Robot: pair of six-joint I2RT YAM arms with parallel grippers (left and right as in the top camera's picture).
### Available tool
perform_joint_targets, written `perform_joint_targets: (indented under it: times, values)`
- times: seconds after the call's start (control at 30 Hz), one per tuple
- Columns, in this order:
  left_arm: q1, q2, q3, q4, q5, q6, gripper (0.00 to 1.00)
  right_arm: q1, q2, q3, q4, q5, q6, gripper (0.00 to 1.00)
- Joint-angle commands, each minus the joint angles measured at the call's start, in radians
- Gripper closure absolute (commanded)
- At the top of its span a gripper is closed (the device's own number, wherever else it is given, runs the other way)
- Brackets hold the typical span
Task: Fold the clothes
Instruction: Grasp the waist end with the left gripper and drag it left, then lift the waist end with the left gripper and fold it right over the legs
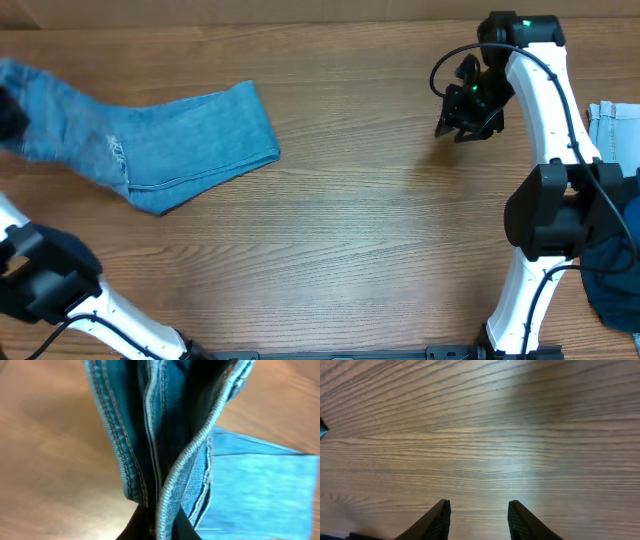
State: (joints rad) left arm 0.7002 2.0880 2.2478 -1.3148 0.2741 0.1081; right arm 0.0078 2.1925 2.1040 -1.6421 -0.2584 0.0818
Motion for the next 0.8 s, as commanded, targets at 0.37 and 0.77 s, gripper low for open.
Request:
perform_joint_targets:
  times: [0.37,0.77]
  values:
    - [-0.697,-0.033,0.083,-0.047,-0.176,0.014,0.95,0.004,-0.059,0.031,0.014,-0.032,-0.003,0.59]
    - [-0.878,0.203,0.082,-0.072,-0.213,-0.071,0.96,0.005,-0.059,0.031,0.001,-0.035,-0.005,0.58]
